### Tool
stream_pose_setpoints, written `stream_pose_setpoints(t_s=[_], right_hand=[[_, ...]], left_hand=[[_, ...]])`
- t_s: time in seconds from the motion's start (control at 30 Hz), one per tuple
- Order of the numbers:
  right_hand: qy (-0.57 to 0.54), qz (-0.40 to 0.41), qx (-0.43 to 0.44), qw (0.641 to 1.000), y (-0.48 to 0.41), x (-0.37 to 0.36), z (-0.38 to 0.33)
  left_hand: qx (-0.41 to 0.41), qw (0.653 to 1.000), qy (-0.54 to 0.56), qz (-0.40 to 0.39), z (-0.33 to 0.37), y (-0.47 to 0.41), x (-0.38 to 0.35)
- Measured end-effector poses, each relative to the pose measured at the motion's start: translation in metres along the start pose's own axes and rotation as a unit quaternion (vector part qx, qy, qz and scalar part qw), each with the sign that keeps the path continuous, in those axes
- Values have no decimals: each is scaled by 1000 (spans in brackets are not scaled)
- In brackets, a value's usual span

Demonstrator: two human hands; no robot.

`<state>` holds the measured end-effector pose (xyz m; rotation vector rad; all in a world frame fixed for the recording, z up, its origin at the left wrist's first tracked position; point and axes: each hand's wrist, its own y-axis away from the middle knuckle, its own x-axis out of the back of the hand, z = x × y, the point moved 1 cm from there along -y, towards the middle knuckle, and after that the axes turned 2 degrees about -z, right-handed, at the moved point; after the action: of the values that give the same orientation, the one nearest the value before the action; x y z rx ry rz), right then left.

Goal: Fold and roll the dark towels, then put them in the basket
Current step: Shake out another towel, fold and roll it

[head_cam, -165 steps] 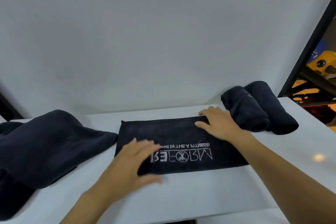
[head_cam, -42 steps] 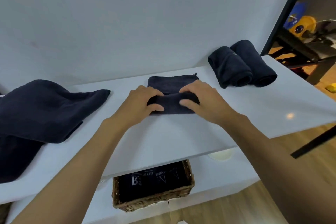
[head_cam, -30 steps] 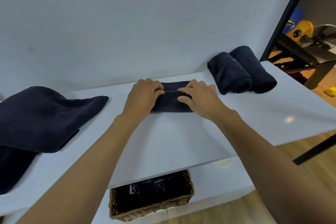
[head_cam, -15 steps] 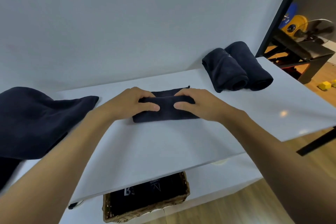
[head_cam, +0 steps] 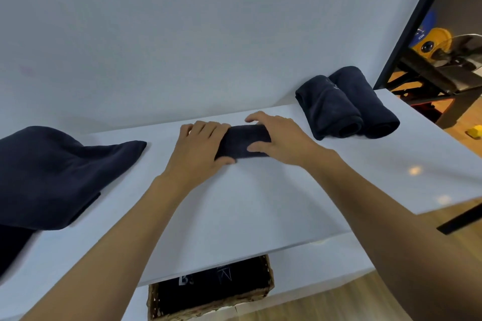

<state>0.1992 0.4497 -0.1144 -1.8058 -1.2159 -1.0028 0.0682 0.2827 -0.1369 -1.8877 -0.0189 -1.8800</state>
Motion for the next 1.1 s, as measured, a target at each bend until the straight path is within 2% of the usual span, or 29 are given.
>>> stream_pose_setpoints(t_s=[0.07, 0.17, 0.2, 0.27, 0.37, 0.47, 0.5, 0.6, 0.67, 0.73, 0.8, 0.9, 0.97, 1.03, 1.1], right_hand=[[-17, -18, -18, 1000, -4, 5, -3], [58, -16, 1, 998, -3, 3, -7], [78, -5, 0, 997, -2, -1, -8], [70, 30, -27, 997, 0, -8, -11], [-38, 55, -117, 991, -3, -3, -12], [-180, 55, -214, 958, -5, 11, 0], [-222, 65, -236, 944, -5, 17, 6], [-311, 88, -280, 904, -4, 33, 22], [-272, 92, -282, 915, -2, 40, 29], [-146, 87, -271, 947, -3, 43, 33], [14, 68, -262, 963, -5, 44, 35], [197, 75, -247, 946, -9, 51, 41], [250, 86, -234, 936, -10, 57, 48], [276, 77, -220, 932, -10, 57, 57], [284, 75, -208, 933, -8, 56, 63]], left_hand=[[39, 999, 17, -26, -3, -13, 3], [140, 986, 31, -90, -5, -29, 6], [192, 977, 33, -87, -2, -30, 5], [290, 950, 113, -11, 14, -26, 2], [353, 865, 337, 114, 47, -26, -5], [361, 780, 481, 171, 68, -38, -12], [357, 767, 508, 163, 77, -43, -14], [345, 759, 549, 64, 105, -61, -17], [335, 735, 588, 33, 119, -75, -16], [335, 709, 619, 29, 128, -90, -14], [337, 693, 637, 22, 135, -101, -15], [328, 690, 645, 15, 145, -114, -19], [315, 714, 626, 9, 149, -123, -26], [304, 756, 580, -10, 152, -128, -33], [284, 835, 470, -35, 151, -130, -39]])
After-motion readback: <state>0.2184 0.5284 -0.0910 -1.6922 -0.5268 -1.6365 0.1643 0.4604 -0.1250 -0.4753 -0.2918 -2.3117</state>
